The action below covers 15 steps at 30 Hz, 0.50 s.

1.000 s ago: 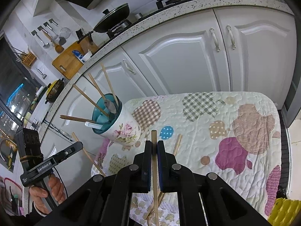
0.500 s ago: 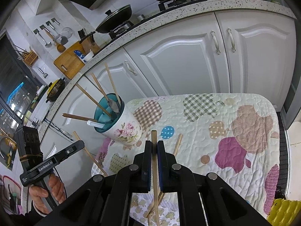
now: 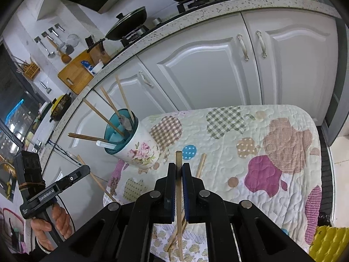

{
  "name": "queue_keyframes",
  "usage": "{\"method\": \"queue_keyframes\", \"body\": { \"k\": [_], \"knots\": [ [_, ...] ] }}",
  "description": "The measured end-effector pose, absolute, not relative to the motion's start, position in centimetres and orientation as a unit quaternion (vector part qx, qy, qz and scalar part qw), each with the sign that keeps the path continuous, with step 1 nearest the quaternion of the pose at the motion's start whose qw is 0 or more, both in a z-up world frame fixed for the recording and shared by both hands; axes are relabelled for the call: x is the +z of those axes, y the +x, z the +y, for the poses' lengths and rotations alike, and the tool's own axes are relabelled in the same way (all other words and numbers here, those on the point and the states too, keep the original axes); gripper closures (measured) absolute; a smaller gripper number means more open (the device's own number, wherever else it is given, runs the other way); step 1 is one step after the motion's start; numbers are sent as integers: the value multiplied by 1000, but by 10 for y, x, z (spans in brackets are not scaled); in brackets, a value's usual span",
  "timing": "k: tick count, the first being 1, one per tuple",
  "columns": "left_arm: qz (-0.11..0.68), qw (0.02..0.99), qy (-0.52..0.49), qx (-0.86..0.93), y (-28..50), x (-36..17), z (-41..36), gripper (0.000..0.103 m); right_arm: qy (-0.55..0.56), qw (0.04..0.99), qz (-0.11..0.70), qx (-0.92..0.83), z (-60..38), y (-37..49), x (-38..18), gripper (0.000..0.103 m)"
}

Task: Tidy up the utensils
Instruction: 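Lift the chopstick toward the holder with the left gripper while the right lifts its chopstick there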

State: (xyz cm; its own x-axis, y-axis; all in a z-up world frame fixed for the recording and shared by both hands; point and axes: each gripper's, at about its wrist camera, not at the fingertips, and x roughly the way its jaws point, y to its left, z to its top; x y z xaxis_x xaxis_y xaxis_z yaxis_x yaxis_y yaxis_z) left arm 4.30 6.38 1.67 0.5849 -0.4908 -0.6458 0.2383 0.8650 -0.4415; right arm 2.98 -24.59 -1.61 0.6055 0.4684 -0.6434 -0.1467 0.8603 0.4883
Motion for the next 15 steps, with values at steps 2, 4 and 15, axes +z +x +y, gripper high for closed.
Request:
{"method": "queue_keyframes", "body": {
  "k": [2,4,15],
  "knots": [
    [403,876,-156,-214,41,22,64,99,197,875,404,182,-245,29,-10,98],
    [398,876,-157,-222,38,30,66,99,193,877,397,189,-243,27,-3,98],
    [337,894,-186,-228,36,104,111,99,198,884,357,229,-229,41,43,98]
  ]
}}
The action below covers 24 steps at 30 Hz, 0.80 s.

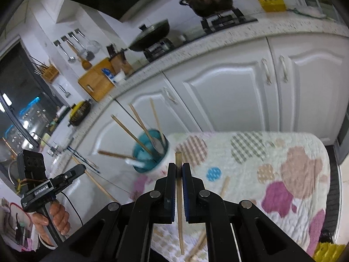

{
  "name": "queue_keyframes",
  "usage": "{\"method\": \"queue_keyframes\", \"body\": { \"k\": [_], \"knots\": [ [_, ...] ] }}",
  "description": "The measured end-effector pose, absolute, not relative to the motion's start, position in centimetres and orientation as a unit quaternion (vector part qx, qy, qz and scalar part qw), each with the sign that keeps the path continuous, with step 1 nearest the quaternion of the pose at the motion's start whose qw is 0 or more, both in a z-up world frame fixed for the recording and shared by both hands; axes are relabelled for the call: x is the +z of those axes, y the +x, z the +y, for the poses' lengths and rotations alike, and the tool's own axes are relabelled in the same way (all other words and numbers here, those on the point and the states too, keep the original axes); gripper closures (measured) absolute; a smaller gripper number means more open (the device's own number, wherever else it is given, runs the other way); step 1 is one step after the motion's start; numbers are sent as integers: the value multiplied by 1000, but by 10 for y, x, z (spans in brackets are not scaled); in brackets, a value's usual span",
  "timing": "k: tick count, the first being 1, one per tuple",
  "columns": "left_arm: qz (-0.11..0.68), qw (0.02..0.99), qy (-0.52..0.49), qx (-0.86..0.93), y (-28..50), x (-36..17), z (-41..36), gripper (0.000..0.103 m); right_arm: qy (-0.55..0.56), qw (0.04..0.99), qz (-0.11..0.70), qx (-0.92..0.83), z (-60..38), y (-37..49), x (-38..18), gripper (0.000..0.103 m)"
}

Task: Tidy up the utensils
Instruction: 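Lift the chopstick toward the holder with the left gripper while the right lifts its chopstick there, then lower the chopstick into the holder and open the left gripper while the right releases its chopstick inside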

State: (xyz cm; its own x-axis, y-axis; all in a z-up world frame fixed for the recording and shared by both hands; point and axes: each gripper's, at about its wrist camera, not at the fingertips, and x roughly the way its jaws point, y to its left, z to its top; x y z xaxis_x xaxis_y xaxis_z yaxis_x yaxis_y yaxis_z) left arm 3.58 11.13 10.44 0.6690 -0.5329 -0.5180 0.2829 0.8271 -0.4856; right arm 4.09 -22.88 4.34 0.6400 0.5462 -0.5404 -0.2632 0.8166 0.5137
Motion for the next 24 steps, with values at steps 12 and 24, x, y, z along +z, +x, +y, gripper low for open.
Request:
{"method": "queue_keyframes", "body": {
  "k": [12,24],
  "knots": [
    [212,956,-161,-126,83,177,162,99,168,900,291,278,-171,106,127,98],
    [237,960,-121,-90,137,131,171,99,135,921,258,260,-111,179,135,98]
  ]
}}
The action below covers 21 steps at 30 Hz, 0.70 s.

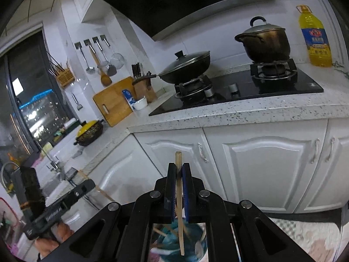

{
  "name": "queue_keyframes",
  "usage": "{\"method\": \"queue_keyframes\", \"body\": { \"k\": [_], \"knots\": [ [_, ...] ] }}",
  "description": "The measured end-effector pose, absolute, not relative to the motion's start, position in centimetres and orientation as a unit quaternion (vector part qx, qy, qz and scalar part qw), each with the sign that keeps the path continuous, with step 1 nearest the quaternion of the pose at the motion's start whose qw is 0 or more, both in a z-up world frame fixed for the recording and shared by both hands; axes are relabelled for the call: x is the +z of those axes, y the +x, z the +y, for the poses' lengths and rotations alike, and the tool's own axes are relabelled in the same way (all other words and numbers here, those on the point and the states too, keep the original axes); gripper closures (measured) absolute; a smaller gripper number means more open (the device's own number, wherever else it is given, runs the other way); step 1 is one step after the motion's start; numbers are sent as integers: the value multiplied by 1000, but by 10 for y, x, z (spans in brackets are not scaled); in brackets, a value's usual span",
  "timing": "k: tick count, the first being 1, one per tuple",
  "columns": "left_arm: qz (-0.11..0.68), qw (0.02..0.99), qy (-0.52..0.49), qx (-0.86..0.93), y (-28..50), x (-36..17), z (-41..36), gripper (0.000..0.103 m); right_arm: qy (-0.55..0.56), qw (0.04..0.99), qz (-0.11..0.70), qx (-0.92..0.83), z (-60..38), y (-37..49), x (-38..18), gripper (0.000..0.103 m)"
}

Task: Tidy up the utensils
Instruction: 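Lower the chopstick into the holder and open the left gripper while the right releases its chopstick inside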

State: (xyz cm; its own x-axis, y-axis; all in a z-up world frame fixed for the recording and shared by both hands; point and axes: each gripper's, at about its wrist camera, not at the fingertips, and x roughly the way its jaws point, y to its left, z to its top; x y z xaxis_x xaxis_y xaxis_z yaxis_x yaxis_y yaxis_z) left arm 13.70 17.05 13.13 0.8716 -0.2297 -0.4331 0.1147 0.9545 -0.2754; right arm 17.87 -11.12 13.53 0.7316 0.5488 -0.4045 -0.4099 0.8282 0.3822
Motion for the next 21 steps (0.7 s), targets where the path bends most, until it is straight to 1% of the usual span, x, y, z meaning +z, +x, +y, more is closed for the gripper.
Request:
{"method": "queue_keyframes", "body": {
  "k": [7,17,21],
  "knots": [
    [264,953,-124,-84,150,94,172,98,107,923,273,250,-85,204,98,98],
    [318,935,-108,-110,151,55,152,98,72,899,345,260,-71,211,40,98],
    [347,924,-101,-122,152,39,140,99,76,890,362,266,-74,210,31,98]
  ]
}}
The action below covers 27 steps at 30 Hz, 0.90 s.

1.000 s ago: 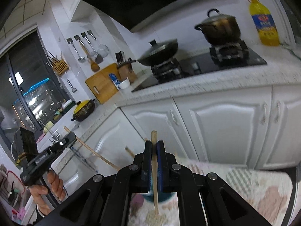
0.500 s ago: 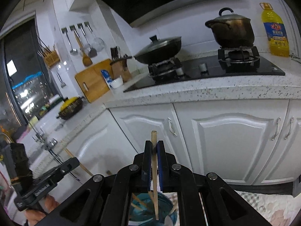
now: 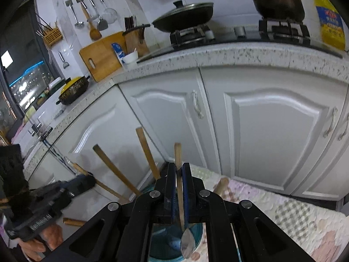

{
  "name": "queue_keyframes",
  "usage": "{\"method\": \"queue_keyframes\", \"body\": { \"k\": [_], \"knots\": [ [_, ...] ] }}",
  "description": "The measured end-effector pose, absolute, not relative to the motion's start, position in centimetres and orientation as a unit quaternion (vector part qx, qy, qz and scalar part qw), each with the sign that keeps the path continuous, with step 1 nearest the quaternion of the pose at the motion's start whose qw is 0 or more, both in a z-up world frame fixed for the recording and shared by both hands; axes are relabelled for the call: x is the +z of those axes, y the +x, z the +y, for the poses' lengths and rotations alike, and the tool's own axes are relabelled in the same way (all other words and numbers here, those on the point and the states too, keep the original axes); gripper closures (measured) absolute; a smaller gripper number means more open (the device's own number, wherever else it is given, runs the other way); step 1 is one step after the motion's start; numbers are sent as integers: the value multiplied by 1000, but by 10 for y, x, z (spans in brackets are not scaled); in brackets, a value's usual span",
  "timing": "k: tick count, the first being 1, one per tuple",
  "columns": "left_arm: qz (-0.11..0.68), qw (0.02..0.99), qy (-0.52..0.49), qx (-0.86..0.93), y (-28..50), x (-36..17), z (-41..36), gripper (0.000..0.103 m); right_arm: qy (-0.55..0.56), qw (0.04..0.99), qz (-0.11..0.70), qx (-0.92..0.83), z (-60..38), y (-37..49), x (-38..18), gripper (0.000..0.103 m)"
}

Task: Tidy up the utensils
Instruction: 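Lower the chopstick into the holder and open the left gripper while the right releases its chopstick inside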

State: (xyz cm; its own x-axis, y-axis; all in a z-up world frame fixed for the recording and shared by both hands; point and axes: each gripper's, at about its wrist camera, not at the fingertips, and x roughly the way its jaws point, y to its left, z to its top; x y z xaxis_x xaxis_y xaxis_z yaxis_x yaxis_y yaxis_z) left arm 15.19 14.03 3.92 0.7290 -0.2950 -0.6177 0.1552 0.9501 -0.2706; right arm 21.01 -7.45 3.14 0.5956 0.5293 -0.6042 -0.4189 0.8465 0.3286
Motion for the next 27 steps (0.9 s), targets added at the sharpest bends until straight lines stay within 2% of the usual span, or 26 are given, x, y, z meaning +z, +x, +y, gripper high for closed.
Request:
{"method": "queue_keyframes", "body": {
  "k": [3,4,5,7,10,15,22,27],
  "knots": [
    [361,917,-115,-123,152,34,141,99,80,887,362,276,-79,205,34,96],
    [361,917,-118,-123,151,34,142,99,79,887,362,276,-80,202,35,88],
    [360,917,-122,-123,150,35,143,99,79,886,364,276,-82,200,37,76],
    [356,918,-126,-123,147,38,145,95,89,884,362,282,-87,195,39,66],
    [349,920,-135,-122,140,46,150,84,93,885,358,282,-90,186,41,66],
    [339,921,-152,-114,126,57,161,74,100,884,363,277,-91,178,41,66],
    [309,934,-155,-94,96,79,171,65,100,889,348,280,-93,156,50,66],
    [288,947,-128,-68,70,90,167,59,99,895,329,283,-96,132,61,61]
  ]
}}
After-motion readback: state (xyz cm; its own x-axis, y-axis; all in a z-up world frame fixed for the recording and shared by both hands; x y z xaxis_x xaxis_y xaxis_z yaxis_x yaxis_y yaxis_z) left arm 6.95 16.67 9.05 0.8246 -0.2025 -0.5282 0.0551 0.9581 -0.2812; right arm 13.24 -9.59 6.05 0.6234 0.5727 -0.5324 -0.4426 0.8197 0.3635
